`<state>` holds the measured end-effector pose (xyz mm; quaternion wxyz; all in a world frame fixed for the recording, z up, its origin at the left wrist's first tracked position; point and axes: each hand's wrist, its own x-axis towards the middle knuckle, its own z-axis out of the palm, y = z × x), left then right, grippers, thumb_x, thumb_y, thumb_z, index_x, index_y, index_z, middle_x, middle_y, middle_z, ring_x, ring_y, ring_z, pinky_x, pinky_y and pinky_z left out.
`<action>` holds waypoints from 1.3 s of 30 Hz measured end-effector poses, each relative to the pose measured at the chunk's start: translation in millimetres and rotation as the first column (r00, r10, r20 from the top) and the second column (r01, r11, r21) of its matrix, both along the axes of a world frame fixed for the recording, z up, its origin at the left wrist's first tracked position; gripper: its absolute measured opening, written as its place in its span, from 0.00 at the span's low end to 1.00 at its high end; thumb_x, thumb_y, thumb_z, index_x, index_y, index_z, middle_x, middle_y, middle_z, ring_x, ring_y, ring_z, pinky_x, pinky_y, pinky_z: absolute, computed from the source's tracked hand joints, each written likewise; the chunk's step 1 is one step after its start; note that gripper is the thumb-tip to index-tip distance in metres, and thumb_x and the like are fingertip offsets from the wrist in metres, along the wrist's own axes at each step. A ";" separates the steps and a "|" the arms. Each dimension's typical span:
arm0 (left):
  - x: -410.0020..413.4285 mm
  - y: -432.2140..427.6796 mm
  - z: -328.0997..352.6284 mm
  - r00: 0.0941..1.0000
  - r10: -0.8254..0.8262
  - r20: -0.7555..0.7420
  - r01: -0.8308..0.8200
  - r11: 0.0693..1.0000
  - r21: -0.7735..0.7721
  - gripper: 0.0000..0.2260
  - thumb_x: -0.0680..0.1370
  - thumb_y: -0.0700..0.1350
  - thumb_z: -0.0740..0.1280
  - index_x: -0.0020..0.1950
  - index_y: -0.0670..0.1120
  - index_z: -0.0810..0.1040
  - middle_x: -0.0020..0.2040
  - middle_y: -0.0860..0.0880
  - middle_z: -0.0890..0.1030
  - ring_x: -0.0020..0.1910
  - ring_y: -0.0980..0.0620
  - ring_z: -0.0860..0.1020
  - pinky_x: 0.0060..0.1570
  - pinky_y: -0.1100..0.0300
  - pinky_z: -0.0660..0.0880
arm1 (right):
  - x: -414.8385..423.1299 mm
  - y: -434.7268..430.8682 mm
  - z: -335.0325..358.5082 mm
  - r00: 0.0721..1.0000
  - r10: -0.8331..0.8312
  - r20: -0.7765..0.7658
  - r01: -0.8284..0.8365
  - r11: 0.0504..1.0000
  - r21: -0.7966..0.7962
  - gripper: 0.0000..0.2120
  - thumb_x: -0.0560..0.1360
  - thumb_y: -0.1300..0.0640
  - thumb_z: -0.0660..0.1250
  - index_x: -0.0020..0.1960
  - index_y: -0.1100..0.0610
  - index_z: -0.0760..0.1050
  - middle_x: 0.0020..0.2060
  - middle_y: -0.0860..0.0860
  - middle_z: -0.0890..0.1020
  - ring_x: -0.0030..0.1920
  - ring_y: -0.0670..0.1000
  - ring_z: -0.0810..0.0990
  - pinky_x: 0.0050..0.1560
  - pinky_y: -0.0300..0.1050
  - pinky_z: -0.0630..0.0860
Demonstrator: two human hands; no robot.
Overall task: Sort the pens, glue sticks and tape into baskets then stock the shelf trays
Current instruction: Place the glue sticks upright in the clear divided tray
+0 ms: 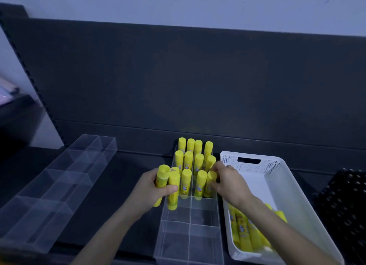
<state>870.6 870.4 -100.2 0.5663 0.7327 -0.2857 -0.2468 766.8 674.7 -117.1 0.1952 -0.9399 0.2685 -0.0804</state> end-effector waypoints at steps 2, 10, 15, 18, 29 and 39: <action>-0.1 -1.9 0.3 1.000 -0.012 -0.010 0.012 1.000 0.001 0.11 0.70 0.33 0.71 0.45 0.49 0.79 0.39 0.54 0.83 0.39 0.64 0.80 0.37 0.73 0.74 | 0.5 -0.4 2.7 1.000 -0.007 -0.018 0.007 1.000 -0.015 0.18 0.72 0.53 0.67 0.59 0.55 0.68 0.50 0.56 0.76 0.50 0.57 0.76 0.42 0.42 0.66; 3.6 -4.1 1.3 1.000 0.016 -0.005 -0.016 1.000 0.009 0.11 0.71 0.34 0.71 0.45 0.50 0.78 0.39 0.52 0.81 0.37 0.62 0.80 0.39 0.68 0.74 | -1.7 -2.5 2.6 0.999 -0.027 -0.027 0.026 0.998 -0.052 0.19 0.73 0.49 0.67 0.59 0.54 0.68 0.50 0.55 0.77 0.51 0.56 0.76 0.42 0.43 0.68; 7.2 1.1 1.3 0.998 0.057 -0.003 -0.057 0.998 0.031 0.10 0.71 0.34 0.72 0.42 0.49 0.77 0.40 0.52 0.80 0.40 0.57 0.78 0.41 0.65 0.72 | -4.9 -4.5 -4.3 1.000 -0.014 -0.025 0.012 0.999 -0.051 0.21 0.72 0.47 0.68 0.60 0.52 0.67 0.50 0.53 0.79 0.53 0.54 0.75 0.45 0.46 0.72; 8.5 3.6 1.8 0.998 0.063 -0.005 -0.063 0.997 0.033 0.09 0.70 0.34 0.72 0.42 0.47 0.77 0.39 0.51 0.80 0.40 0.57 0.77 0.40 0.65 0.71 | -6.9 -4.5 -2.8 1.000 0.018 0.004 -0.018 0.999 -0.044 0.21 0.72 0.47 0.69 0.60 0.52 0.67 0.49 0.51 0.81 0.55 0.53 0.73 0.47 0.47 0.74; 9.5 -0.2 18.2 0.995 0.100 -0.020 -0.101 0.989 -0.106 0.09 0.67 0.33 0.74 0.39 0.47 0.80 0.32 0.54 0.82 0.34 0.61 0.79 0.36 0.69 0.74 | 1.7 40.6 50.7 0.944 0.197 0.265 -0.223 0.972 0.074 0.12 0.71 0.53 0.71 0.53 0.55 0.79 0.43 0.46 0.78 0.45 0.47 0.71 0.44 0.37 0.64; 10.4 3.3 22.4 0.999 0.027 -0.019 -0.030 0.984 -0.175 0.10 0.64 0.38 0.77 0.42 0.46 0.81 0.33 0.54 0.83 0.36 0.61 0.80 0.36 0.69 0.75 | 19.5 71.7 34.4 0.930 0.210 0.302 -0.311 0.887 0.341 0.10 0.69 0.58 0.73 0.44 0.53 0.72 0.35 0.43 0.76 0.34 0.39 0.74 0.37 0.30 0.69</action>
